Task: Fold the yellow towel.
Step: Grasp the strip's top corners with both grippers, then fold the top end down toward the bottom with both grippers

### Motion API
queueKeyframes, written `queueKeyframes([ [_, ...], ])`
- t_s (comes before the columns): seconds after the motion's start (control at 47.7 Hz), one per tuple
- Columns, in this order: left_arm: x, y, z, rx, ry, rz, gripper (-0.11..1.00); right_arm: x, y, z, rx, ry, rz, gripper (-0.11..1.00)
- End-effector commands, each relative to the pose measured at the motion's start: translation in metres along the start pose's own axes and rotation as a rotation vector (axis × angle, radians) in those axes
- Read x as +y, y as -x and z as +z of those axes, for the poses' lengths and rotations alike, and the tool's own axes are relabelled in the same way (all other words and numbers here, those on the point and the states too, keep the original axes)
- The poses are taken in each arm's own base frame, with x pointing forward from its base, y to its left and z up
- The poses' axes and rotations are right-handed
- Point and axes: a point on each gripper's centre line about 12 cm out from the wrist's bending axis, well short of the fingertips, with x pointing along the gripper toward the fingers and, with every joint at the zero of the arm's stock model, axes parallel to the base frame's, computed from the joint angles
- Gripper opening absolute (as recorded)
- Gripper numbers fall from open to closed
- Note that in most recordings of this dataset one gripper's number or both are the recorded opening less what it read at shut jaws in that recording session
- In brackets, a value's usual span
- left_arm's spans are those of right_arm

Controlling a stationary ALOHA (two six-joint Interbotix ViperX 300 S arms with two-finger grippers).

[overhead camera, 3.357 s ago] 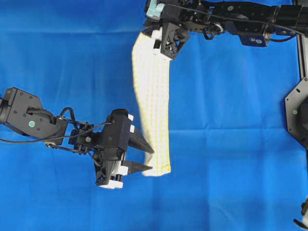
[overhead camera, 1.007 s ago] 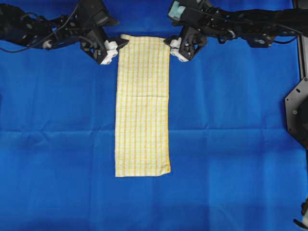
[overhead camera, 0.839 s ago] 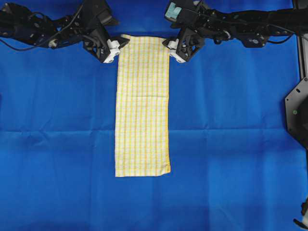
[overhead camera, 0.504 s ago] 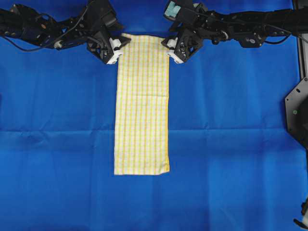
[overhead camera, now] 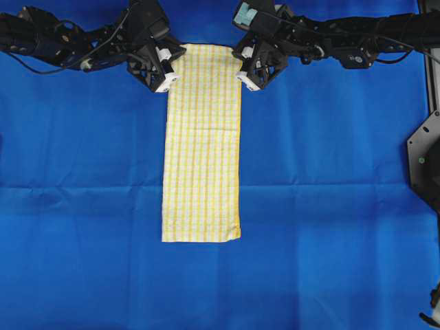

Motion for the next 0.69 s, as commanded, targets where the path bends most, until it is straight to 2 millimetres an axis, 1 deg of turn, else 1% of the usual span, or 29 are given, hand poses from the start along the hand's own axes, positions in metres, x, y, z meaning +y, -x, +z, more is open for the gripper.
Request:
queueKeyframes([
  [0.0,-0.001,0.004,0.009,-0.02,0.008,-0.003,0.05,-0.002,0.006,0.014,-0.041,-0.008,-0.002,0.04],
  [0.105,-0.003,0.012,0.018,-0.046,0.005,-0.008,0.05,-0.002,0.014,0.018,-0.056,-0.008,0.002,0.04],
  [0.231,-0.004,0.024,0.032,-0.087,-0.005,-0.01,0.05,0.0,0.028,0.029,-0.092,-0.004,0.007,0.04],
  [0.336,-0.004,0.03,0.041,-0.11,-0.008,-0.011,0.05,-0.001,0.036,0.035,-0.111,-0.001,0.008,0.04],
  [0.441,-0.004,0.033,0.043,-0.113,-0.007,-0.01,0.05,-0.002,0.041,0.037,-0.114,-0.005,0.007,0.04],
  [0.671,-0.003,0.034,0.043,-0.104,-0.006,-0.009,0.05,-0.002,0.041,0.036,-0.103,-0.008,0.008,0.04],
])
